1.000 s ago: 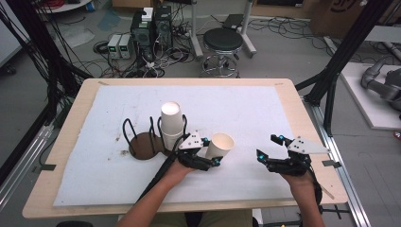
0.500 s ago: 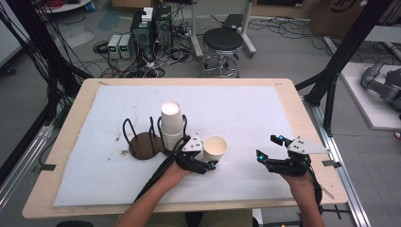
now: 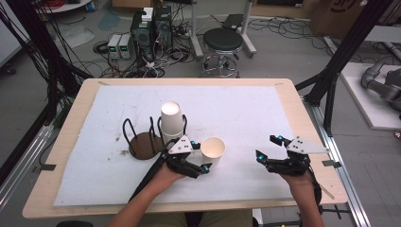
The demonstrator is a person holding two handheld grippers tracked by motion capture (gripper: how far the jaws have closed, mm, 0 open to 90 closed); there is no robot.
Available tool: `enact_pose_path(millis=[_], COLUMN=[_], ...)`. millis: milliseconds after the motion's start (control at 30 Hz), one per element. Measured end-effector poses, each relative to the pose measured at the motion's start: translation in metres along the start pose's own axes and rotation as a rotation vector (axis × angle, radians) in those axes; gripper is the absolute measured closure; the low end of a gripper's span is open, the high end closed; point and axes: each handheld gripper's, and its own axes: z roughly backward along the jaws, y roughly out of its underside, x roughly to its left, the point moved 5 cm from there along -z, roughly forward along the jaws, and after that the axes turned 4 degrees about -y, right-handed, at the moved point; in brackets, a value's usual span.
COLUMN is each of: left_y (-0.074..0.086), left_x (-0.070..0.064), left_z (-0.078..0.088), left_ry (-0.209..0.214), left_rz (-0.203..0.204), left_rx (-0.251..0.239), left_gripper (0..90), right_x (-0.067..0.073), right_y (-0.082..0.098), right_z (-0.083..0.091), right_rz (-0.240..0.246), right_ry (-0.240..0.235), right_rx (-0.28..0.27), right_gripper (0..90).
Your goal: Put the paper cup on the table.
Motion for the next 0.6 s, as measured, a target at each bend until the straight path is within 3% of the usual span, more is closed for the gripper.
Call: enact_pose_path(millis=[100, 200, 233, 267, 367, 433, 567, 600], left_y=[0.000, -0.005, -0.005, -0.008, -0.010, -0.012, -0.012, -0.011], left_x=[0.000, -0.002, -0.002, -0.003, -0.004, -0.001, 0.003, 0.008], left_z=[0.009, 0.032, 0.032, 0.044, 0.056, 0.075, 0.091, 0.101], left_ry=[0.000, 0.007, 0.007, 0.015, 0.012, -0.014, -0.045, -0.077], left_rz=[-0.005, -0.007, -0.007, -0.010, -0.011, -0.007, -0.007, -0.005], left_rx=[-0.008, -0.067, -0.067, -0.099, -0.120, -0.162, -0.194, -0.209], left_gripper=[17.6, 17.6, 17.7, 18.3, 19.3, 19.3, 19.3, 19.4], right_x=[0.000, 0.000, 0.000, 0.001, 0.001, 0.001, 0.002, 0.002], right_y=[0.000, 0.000, 0.000, 0.000, 0.000, 0.000, -0.001, -0.001], right_z=[0.000, -0.001, -0.001, -0.001, -0.001, -0.002, -0.003, -0.003], right_rz=[0.001, 0.003, 0.003, 0.002, 0.002, 0.001, 0.007, 0.004], right_ry=[0.000, 0.000, 0.000, 0.000, 0.001, 0.001, 0.001, -0.002], right_rx=[0.002, 0.002, 0.002, 0.004, 0.005, 0.006, 0.008, 0.009], right_gripper=[20.9, 20.9, 20.9, 20.9, 20.9, 20.9, 20.9, 20.9])
